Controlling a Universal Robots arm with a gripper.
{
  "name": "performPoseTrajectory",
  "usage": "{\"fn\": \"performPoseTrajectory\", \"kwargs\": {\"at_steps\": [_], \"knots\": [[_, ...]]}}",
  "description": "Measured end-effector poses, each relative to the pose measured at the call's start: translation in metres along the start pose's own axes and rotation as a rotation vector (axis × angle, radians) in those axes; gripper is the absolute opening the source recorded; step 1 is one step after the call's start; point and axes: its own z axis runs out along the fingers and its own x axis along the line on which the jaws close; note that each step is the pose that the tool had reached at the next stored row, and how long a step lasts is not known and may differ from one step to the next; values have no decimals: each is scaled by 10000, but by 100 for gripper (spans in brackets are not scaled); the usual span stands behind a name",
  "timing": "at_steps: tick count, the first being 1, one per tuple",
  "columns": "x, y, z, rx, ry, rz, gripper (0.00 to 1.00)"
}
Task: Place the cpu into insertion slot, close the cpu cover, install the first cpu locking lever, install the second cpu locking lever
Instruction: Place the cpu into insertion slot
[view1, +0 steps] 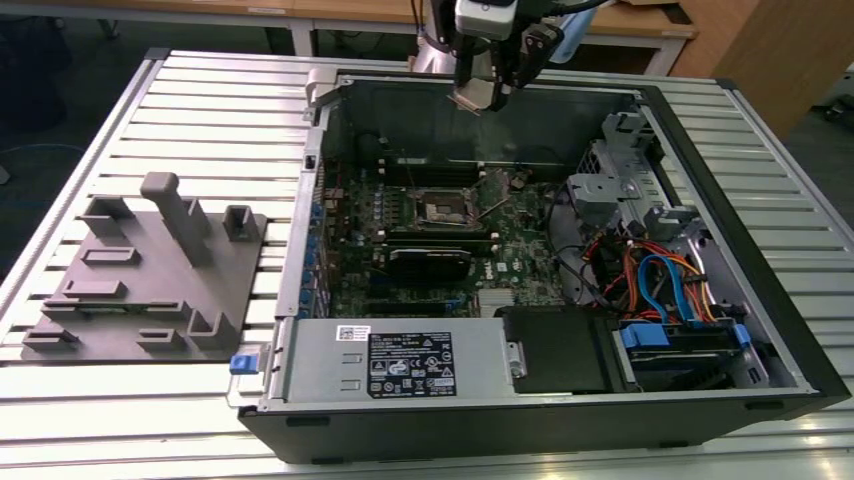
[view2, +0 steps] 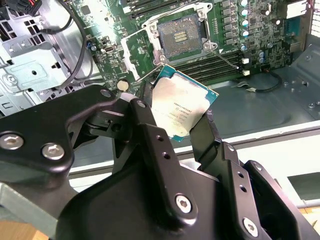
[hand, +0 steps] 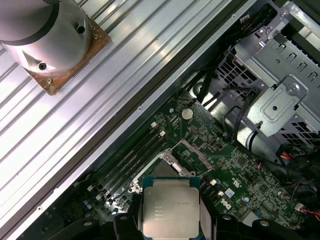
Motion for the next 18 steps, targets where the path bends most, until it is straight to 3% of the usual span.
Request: {"fn": "performPoseTrajectory", "kwargs": {"at_steps": [9, 18], "knots": [[0, 0, 0, -3, -6, 71, 54], [0, 0, 0, -16, -75, 841, 54]]}}
